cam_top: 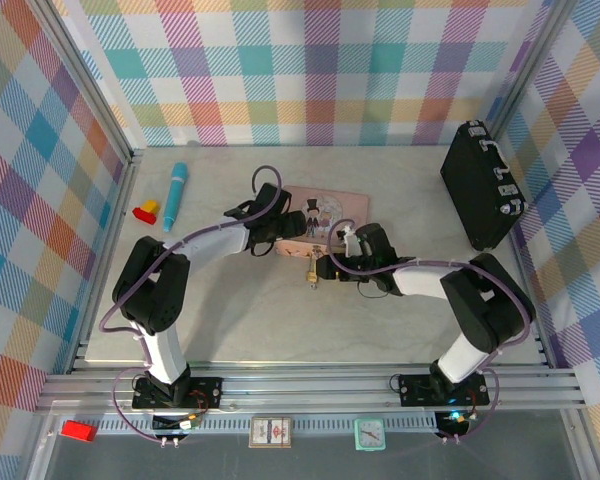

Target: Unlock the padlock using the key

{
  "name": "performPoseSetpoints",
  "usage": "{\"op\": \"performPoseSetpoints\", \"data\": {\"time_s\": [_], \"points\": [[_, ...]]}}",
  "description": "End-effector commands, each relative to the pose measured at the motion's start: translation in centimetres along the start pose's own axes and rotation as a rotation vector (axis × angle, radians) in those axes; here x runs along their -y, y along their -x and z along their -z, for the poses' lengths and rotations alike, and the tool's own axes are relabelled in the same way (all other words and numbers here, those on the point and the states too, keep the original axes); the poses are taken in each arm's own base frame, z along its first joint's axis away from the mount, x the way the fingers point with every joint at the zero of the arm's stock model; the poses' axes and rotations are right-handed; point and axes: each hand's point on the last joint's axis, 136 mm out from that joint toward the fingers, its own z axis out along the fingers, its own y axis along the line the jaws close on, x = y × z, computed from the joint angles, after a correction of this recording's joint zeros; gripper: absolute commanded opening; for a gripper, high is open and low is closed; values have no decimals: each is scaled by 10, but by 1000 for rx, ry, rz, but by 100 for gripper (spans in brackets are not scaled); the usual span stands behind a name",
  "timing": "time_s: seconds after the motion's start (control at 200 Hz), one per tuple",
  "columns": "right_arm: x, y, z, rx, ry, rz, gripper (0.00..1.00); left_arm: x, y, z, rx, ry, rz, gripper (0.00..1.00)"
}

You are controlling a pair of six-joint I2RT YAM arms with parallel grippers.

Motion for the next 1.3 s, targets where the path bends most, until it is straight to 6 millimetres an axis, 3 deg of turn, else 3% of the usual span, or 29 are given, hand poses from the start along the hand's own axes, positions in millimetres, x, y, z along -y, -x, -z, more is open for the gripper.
{"op": "performPoseSetpoints", "data": {"time_s": [0.0,0.16,0.44,0.655,0.955,1.295], "points": [[-10,-6,-9,-1,40,-19,59,-17,-23,2,-50,67,10,81],[-4,-20,-20,-25,8,-46,58,-21,-23,4,-40,82,24,81],[9,-33,-31,-65,-73,-54,45,-28,-24,4,-30,111,54,81],[29,-41,-30,-83,-202,-78,48,-29,-22,6,-21,118,62,80],[28,-46,-44,-110,-243,-77,43,-30,-21,10,-7,114,81,81],[35,-57,-30,-150,-340,-55,38,-33,-19,11,3,132,93,81]]}}
